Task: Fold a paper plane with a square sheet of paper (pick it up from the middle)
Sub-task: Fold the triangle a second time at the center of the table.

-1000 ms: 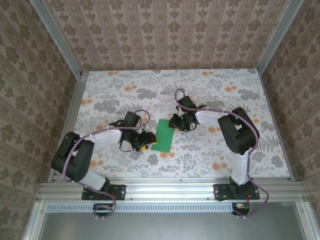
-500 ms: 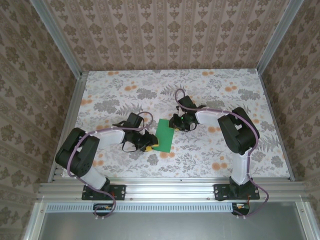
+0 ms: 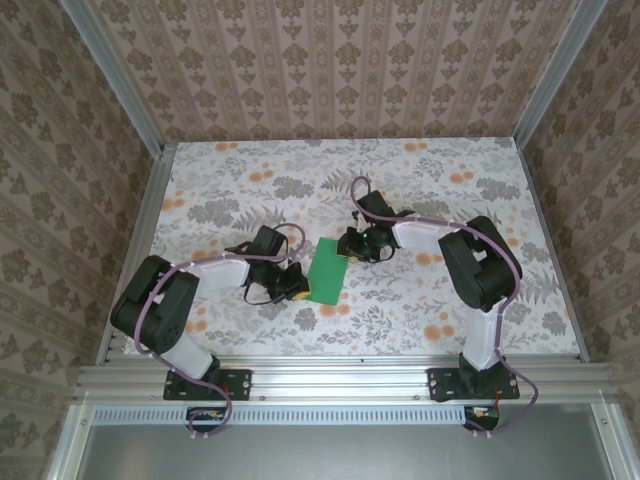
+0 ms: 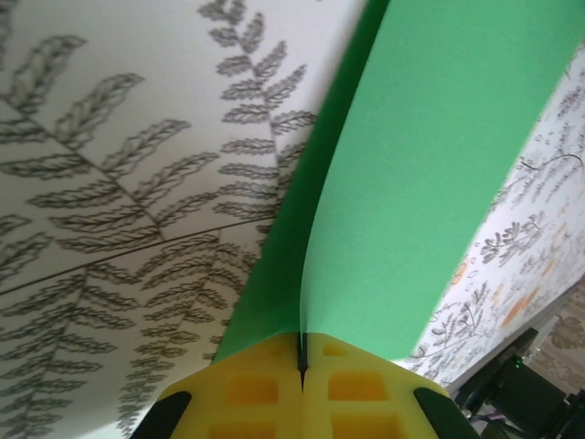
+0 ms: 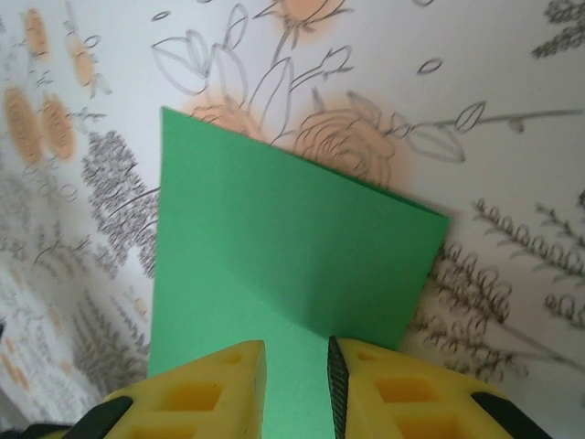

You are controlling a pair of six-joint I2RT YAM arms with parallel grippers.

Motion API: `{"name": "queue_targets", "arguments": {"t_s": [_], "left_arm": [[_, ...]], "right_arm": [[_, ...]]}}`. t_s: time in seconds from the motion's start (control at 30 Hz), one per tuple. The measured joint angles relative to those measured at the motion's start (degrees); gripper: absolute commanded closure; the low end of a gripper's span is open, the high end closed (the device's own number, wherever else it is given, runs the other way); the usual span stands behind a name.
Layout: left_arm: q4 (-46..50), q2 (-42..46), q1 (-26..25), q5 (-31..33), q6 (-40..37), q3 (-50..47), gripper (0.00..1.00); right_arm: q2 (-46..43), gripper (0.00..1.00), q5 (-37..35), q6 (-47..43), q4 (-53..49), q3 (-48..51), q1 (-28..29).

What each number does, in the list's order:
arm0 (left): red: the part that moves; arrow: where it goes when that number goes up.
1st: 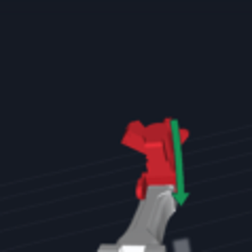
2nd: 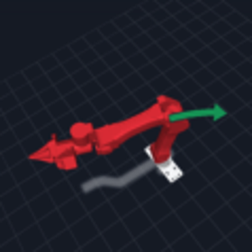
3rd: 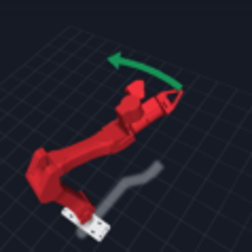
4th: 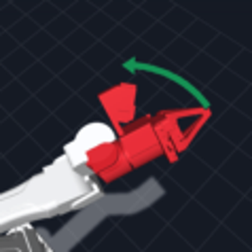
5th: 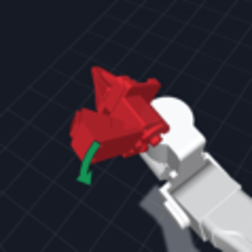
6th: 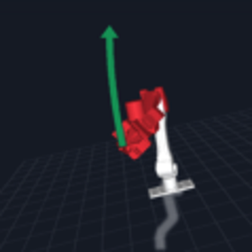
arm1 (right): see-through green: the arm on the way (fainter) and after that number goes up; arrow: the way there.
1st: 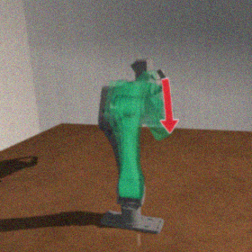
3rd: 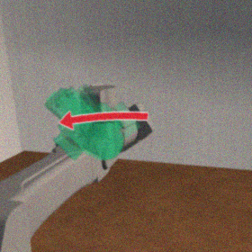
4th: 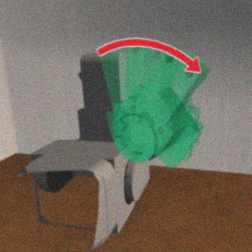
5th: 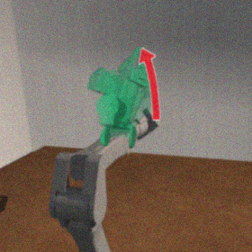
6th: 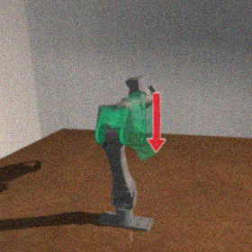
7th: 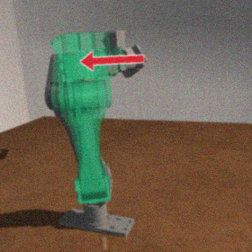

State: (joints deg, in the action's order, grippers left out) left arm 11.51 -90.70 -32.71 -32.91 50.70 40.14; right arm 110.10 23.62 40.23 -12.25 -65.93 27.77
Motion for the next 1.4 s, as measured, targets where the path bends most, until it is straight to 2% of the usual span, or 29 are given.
{"name": "queue_targets", "arguments": {"t_s": [0.17, 0.4, 0.5, 0.67, 0.83, 1.4], "left_arm": [[0.98, 0.0, 0.0, 1.44, -0.33, 0.04, 0.97], [1.33, 0.0, -0.17, 1.9, -0.37, 0.5, 0.95], [1.29, 0.0, -0.37, 1.81, -0.35, 0.59, 0.91], [-0.09, 0.0, -0.39, 0.98, 0.07, 0.61, 0.74], [-3.87, 0.07, -0.96, -1.16, 1.11, 0.63, 0.69], [-12.96, -2.38, -3.98, -5.77, 3.8, 4.24, 0.68]], "right_arm": [[-3.96, 0.78, 2.1, 0.28, 0.22, 2.54, 1.57], [-3.96, 0.79, 3.26, 1.36, 0.42, 5.27, 4.55], [-3.37, 0.79, 3.43, 1.77, 0.42, 5.31, 4.66], [-3.08, 0.8, 3.17, 1.77, 0.0, 5.31, 4.66], [-2.16, 0.81, 2.38, 1.77, -0.24, 5.31, 4.66], [-1.18, 0.84, 2.78, 2.82, 1.36, 5.68, 4.66]]}}
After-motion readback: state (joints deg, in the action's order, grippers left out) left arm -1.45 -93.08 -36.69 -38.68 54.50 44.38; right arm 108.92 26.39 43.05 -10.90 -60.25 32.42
